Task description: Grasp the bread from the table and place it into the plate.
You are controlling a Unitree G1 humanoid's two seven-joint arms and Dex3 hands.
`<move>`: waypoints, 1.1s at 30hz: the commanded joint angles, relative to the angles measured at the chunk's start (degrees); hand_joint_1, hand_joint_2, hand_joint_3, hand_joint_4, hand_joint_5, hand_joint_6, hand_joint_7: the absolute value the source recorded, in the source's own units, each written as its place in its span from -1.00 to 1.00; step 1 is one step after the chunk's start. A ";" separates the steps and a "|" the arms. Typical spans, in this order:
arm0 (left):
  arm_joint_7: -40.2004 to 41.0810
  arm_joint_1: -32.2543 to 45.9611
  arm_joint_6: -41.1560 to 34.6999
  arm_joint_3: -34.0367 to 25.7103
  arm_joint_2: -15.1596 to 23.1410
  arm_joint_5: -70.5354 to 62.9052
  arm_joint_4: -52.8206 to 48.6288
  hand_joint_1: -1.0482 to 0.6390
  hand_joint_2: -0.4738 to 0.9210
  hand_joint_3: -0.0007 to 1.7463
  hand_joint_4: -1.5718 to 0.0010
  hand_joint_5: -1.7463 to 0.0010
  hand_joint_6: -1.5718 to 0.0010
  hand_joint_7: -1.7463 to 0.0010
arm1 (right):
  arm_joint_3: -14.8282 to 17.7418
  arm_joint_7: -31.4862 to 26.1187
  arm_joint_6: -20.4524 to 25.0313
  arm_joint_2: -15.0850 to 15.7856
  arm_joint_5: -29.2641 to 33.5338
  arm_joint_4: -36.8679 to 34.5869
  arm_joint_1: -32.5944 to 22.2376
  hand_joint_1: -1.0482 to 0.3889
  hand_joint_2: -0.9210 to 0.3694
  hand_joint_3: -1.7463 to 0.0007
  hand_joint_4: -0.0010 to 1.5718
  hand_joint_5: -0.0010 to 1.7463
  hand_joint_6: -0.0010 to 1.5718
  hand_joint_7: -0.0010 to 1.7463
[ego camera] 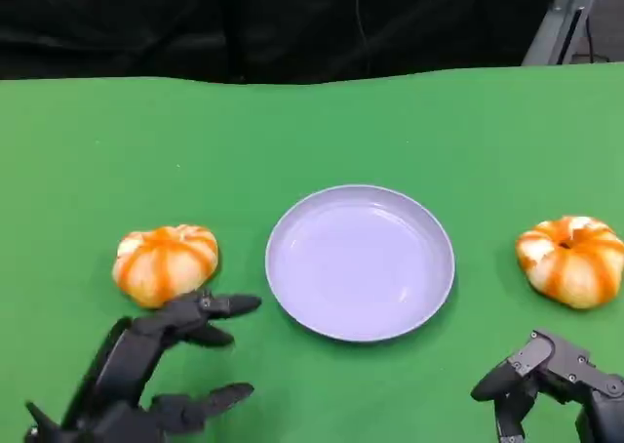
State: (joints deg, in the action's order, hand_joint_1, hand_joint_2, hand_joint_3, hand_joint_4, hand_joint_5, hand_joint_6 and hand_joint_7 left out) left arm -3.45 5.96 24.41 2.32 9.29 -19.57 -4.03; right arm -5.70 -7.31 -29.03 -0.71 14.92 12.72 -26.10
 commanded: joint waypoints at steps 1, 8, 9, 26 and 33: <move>3.30 -2.71 -4.19 0.41 2.84 -7.45 2.21 -0.21 0.97 -0.97 0.65 0.27 0.38 0.99 | 0.12 -0.46 0.31 -0.07 -0.08 -0.43 0.32 0.59 -0.16 -0.50 0.02 0.92 -0.01 0.50; 5.85 -10.36 -11.05 4.34 9.44 -23.85 0.71 -0.29 0.97 -0.99 0.86 0.37 0.54 1.00 | 0.20 -0.55 0.27 -0.01 0.07 -0.25 0.50 0.59 -0.16 -0.49 0.03 0.92 -0.02 0.50; 6.00 -11.37 -12.00 5.14 9.98 -25.48 0.06 -0.30 0.97 -0.99 0.88 0.38 0.55 1.00 | 0.25 -0.58 0.15 0.04 0.08 -0.34 0.57 0.59 -0.15 -0.49 0.04 0.93 -0.01 0.50; 3.81 -30.22 -31.09 19.66 7.30 -37.28 -22.62 -0.32 0.96 -1.00 1.00 0.58 0.70 0.99 | 0.20 -0.59 0.27 0.08 0.25 0.19 -0.05 0.55 -0.16 -0.48 0.03 0.94 -0.01 0.49; 8.50 -40.07 -31.27 22.73 2.98 -33.78 -43.84 -0.32 0.93 -1.00 0.95 0.59 0.67 0.98 | 0.06 -0.45 0.54 -0.08 0.19 0.83 -0.58 0.55 -0.16 -0.48 0.03 0.93 -0.01 0.49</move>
State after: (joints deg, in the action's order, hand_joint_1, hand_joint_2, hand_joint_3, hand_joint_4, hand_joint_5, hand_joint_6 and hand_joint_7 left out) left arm 2.77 -30.97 -6.89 24.32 12.86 -54.89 -41.41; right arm -5.69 -7.69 -28.77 -0.97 15.59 12.70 -26.18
